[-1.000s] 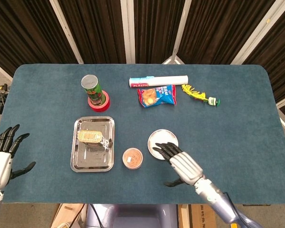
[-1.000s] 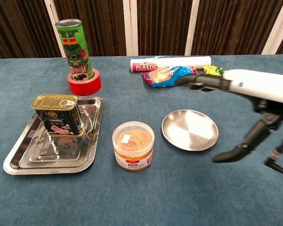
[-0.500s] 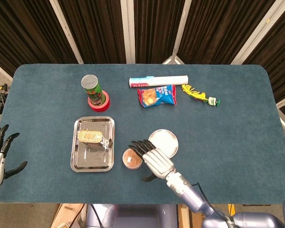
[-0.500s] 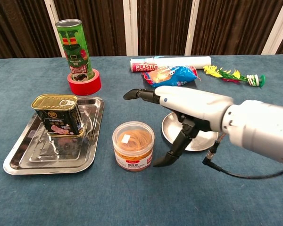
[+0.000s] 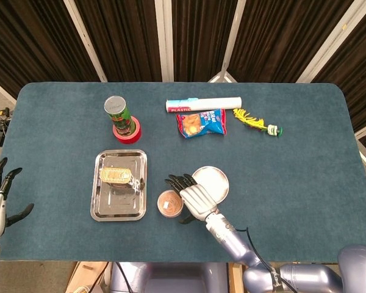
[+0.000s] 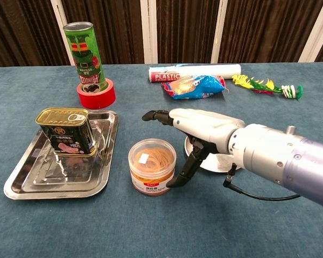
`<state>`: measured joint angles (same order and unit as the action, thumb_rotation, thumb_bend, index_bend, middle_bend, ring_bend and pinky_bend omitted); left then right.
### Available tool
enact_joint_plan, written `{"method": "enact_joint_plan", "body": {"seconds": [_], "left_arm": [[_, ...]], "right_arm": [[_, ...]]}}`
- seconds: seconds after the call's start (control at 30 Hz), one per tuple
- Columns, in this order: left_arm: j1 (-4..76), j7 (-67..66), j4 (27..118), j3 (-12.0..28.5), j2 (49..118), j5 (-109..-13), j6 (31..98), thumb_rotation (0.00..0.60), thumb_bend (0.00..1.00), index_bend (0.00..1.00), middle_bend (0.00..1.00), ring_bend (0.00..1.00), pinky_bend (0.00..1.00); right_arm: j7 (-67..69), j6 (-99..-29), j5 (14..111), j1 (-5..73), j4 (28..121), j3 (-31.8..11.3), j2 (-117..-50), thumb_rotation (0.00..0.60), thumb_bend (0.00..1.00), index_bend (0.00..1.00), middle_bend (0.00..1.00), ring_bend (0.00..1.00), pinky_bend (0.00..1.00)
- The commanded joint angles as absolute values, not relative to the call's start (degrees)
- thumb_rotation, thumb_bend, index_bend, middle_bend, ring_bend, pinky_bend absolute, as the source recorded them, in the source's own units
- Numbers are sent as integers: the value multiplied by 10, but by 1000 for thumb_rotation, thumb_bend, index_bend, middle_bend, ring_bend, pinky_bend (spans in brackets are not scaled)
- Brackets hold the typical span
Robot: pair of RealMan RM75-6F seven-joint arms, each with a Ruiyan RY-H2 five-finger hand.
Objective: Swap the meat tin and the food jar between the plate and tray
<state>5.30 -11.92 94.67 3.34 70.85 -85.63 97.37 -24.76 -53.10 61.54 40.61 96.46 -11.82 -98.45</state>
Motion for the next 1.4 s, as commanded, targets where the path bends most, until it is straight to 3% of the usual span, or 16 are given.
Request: {"method": "enact_joint_plan", "body": {"seconds": [0.03, 0.23, 0.47, 0.63, 0.87, 1.17, 1.4], "left_arm": [[52, -123, 945, 38, 714, -855, 974, 600, 186, 196, 0, 0, 81], [48, -127, 941, 48, 724, -851, 980, 600, 186, 196, 0, 0, 82], [45, -123, 942, 58, 727, -843, 978, 600, 187, 198, 0, 0, 82], [44, -119, 944, 61, 727, -841, 975, 600, 188, 202, 0, 0, 84], [41, -111, 945, 67, 726, -838, 974, 600, 190, 204, 0, 0, 85], [38, -113, 948, 70, 725, -836, 970, 600, 190, 206, 0, 0, 85], [37, -126, 949, 70, 730, -841, 970, 600, 190, 207, 0, 0, 85]], "right_arm": [[-245, -530, 615, 411, 955, -116, -992, 600, 12, 33, 113, 156, 0], [-236, -531, 620, 418, 940, -111, -1007, 600, 11, 246, 235, 241, 0], [-251, -543, 618, 425, 923, -104, -1025, 600, 11, 362, 316, 315, 0], [-259, -556, 617, 427, 918, -106, -1032, 600, 3, 425, 422, 442, 18], [-258, -575, 620, 420, 930, -107, -1018, 600, 14, 459, 467, 493, 44], [-247, -588, 605, 408, 977, -133, -931, 600, 15, 460, 467, 494, 44], [-227, -577, 591, 402, 962, -132, -894, 600, 15, 459, 467, 493, 44]]}}
